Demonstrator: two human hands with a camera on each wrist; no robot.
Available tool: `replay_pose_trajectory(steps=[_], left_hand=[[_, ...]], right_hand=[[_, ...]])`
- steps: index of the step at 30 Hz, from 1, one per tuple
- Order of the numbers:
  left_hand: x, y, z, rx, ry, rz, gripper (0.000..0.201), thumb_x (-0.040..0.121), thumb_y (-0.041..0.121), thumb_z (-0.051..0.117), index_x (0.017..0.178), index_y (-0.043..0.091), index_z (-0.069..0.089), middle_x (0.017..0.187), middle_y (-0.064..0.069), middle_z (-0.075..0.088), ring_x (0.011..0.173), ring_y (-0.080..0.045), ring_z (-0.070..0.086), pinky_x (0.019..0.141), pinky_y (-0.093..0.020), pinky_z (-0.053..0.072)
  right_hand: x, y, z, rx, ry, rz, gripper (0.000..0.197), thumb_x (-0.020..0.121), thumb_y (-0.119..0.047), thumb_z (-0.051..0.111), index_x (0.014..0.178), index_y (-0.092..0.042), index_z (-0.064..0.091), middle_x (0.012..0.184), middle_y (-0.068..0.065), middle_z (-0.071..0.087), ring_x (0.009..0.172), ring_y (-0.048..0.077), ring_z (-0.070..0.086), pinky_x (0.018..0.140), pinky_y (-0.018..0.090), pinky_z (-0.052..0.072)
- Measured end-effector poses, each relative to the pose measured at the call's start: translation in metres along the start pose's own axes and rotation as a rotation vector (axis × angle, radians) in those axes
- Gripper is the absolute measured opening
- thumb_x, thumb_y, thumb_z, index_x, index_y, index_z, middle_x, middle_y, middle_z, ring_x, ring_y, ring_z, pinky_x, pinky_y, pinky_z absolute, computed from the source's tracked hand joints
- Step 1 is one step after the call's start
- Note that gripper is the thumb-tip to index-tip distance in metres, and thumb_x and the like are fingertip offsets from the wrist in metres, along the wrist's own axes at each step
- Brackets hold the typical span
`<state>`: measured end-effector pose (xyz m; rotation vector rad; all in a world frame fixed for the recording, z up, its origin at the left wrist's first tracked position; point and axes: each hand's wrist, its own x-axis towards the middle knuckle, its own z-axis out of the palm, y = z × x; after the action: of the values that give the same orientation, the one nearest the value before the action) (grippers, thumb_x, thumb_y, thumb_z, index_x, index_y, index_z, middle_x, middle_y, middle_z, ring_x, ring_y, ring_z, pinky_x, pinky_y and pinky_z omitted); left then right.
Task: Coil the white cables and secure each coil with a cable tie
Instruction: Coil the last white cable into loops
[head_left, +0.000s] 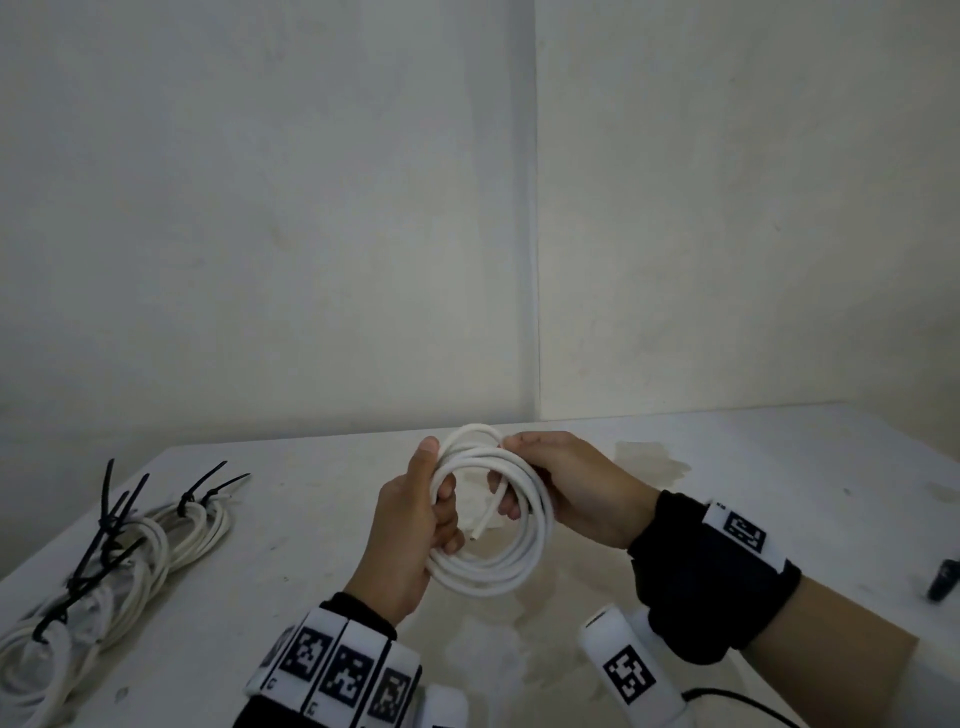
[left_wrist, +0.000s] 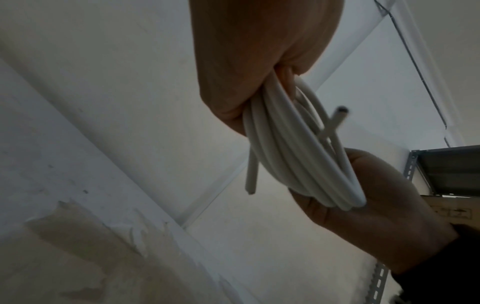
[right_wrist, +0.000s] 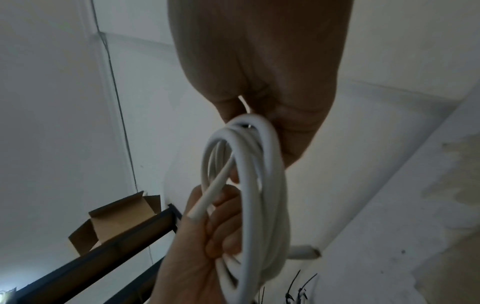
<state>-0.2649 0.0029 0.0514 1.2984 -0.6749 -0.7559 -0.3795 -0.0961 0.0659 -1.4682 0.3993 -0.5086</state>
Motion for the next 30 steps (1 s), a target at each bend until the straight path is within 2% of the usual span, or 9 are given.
replay_pose_trajectory(steps=[4, 7, 11, 16, 18, 21, 23, 26, 30], left_hand=[[0.005, 0.005, -0.003, -0.025, 0.037, 0.014, 0.048, 0.096, 0.036, 0.038, 0.053, 0.013, 0.035, 0.037, 0.006, 0.023, 0.033, -0.009, 0.021, 0.039, -0.019, 0.026], [0.004, 0.006, -0.004, -0.025, 0.035, 0.017, 0.048, 0.095, 0.036, 0.039, 0.054, 0.012, 0.037, 0.037, 0.005, 0.024, 0.033, -0.009, 0.022, 0.04, -0.02, 0.027], [0.0, 0.001, -0.002, -0.045, -0.02, 0.02, 0.046, 0.094, 0.039, 0.041, 0.058, 0.011, 0.04, 0.039, 0.005, 0.024, 0.035, -0.009, 0.022, 0.043, -0.022, 0.029], [0.0, -0.001, -0.001, -0.057, -0.027, 0.041, 0.042, 0.091, 0.037, 0.047, 0.06, 0.011, 0.038, 0.041, 0.006, 0.023, 0.036, -0.008, 0.021, 0.039, -0.02, 0.03], [0.001, -0.001, -0.001, -0.053, -0.012, 0.064, 0.041, 0.091, 0.037, 0.047, 0.06, 0.011, 0.037, 0.041, 0.006, 0.024, 0.036, -0.008, 0.022, 0.038, -0.019, 0.03], [0.003, -0.003, -0.001, -0.032, 0.012, 0.081, 0.042, 0.09, 0.037, 0.048, 0.059, 0.011, 0.037, 0.041, 0.006, 0.025, 0.036, -0.008, 0.023, 0.037, -0.019, 0.031], [0.004, -0.005, -0.001, -0.029, 0.03, 0.079, 0.042, 0.09, 0.036, 0.049, 0.059, 0.012, 0.037, 0.041, 0.006, 0.025, 0.036, -0.008, 0.023, 0.037, -0.019, 0.031], [0.006, -0.008, -0.002, -0.034, 0.061, 0.08, 0.042, 0.092, 0.035, 0.048, 0.059, 0.012, 0.038, 0.04, 0.008, 0.025, 0.036, -0.008, 0.023, 0.037, -0.019, 0.031], [0.009, -0.01, -0.001, -0.043, 0.105, 0.092, 0.043, 0.092, 0.037, 0.05, 0.058, 0.013, 0.037, 0.04, 0.007, 0.026, 0.036, -0.008, 0.024, 0.039, -0.02, 0.031]], right_hand=[[-0.004, 0.0, 0.002, 0.037, -0.152, 0.043, 0.04, 0.093, -0.038, 0.043, 0.088, -0.002, 0.058, 0.064, 0.007, 0.062, 0.057, 0.02, 0.059, 0.062, 0.028, 0.049], [-0.006, -0.001, -0.002, -0.275, -0.191, -0.05, 0.033, 0.081, -0.017, 0.067, 0.108, -0.004, 0.054, 0.071, 0.007, 0.065, 0.064, 0.018, 0.063, 0.065, 0.028, 0.052], [-0.004, -0.003, -0.009, -0.381, -0.179, -0.081, 0.018, 0.085, -0.007, 0.062, 0.1, -0.017, 0.06, 0.079, 0.009, 0.061, 0.068, 0.012, 0.065, 0.072, 0.03, 0.055], [-0.002, -0.002, -0.01, -0.303, -0.205, -0.028, 0.025, 0.081, -0.014, 0.065, 0.104, -0.021, 0.059, 0.078, 0.006, 0.063, 0.071, 0.011, 0.067, 0.073, 0.028, 0.055], [-0.003, -0.003, -0.011, -0.198, -0.241, 0.041, 0.033, 0.071, -0.021, 0.067, 0.103, -0.017, 0.058, 0.077, 0.007, 0.067, 0.075, 0.015, 0.069, 0.075, 0.03, 0.054], [-0.005, -0.004, -0.013, -0.125, -0.279, 0.125, 0.021, 0.073, -0.018, 0.066, 0.089, -0.012, 0.054, 0.068, 0.004, 0.068, 0.081, 0.021, 0.069, 0.074, 0.029, 0.054], [-0.006, -0.004, -0.013, -0.235, -0.246, 0.135, 0.022, 0.077, -0.006, 0.07, 0.091, -0.013, 0.054, 0.076, 0.003, 0.067, 0.086, 0.025, 0.065, 0.077, 0.03, 0.055], [-0.008, -0.004, -0.009, -0.455, -0.142, 0.117, 0.031, 0.076, 0.003, 0.07, 0.096, -0.014, 0.054, 0.087, 0.004, 0.057, 0.077, 0.019, 0.06, 0.067, 0.024, 0.055], [-0.013, -0.004, 0.005, -0.676, 0.006, 0.075, 0.032, 0.082, -0.011, 0.062, 0.11, -0.009, 0.046, 0.094, 0.01, 0.06, 0.07, 0.021, 0.064, 0.063, 0.03, 0.057]])
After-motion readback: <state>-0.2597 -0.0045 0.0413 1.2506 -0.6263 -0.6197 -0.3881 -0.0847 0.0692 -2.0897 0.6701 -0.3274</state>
